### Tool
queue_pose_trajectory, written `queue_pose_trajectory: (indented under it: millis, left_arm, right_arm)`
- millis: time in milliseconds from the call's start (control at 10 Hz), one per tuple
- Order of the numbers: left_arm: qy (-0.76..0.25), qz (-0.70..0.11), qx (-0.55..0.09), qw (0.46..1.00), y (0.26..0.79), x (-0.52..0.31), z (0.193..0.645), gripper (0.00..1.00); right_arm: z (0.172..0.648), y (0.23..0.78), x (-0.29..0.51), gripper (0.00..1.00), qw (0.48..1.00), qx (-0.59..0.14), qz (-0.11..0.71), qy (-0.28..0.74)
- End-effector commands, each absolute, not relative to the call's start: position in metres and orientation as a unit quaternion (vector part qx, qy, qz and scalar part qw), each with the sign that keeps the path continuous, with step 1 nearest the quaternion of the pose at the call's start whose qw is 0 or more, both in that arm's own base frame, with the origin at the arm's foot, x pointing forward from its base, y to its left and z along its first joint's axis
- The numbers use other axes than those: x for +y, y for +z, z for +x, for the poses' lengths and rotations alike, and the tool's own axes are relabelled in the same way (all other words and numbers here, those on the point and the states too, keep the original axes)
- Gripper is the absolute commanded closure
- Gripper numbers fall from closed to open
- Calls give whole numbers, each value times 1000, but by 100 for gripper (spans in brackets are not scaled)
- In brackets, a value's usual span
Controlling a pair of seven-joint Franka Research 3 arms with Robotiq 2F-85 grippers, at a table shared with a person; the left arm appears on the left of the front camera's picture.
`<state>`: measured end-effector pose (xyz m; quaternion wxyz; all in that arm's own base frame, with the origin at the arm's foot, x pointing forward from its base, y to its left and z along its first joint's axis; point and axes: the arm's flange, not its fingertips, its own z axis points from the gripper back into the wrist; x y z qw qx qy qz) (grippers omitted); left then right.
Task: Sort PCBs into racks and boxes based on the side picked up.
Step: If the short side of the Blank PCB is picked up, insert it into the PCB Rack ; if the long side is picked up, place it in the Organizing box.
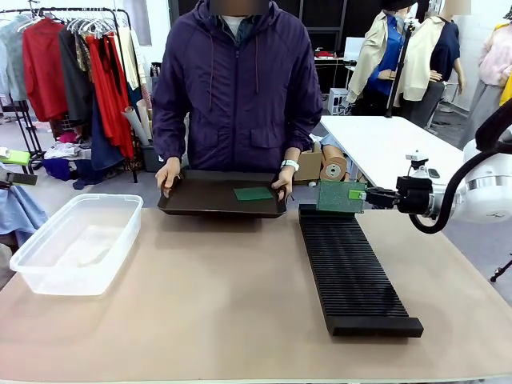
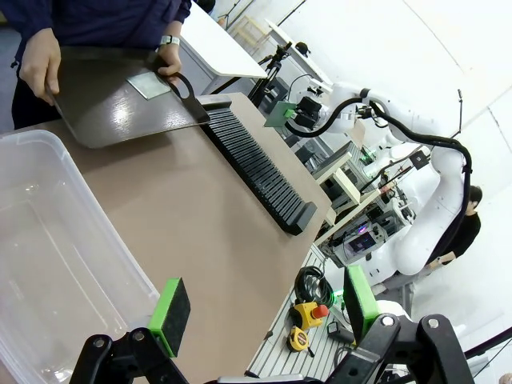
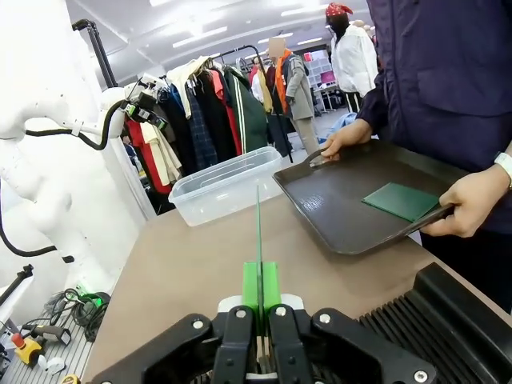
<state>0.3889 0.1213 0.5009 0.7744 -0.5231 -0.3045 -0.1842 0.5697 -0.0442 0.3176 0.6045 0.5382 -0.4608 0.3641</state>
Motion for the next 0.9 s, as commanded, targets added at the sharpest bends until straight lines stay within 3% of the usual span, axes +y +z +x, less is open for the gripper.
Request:
queue_pose_trajectory:
  millis: [0, 800]
  left_arm:
    - [-182, -526, -304, 774, 503, 121, 388, 0]
    - [-182, -526, -304, 774, 503, 121, 388, 0]
  right_arm:
    - [568, 319, -43, 100, 598, -461, 545, 365]
    - [576, 311, -42, 100, 587, -441, 550, 397]
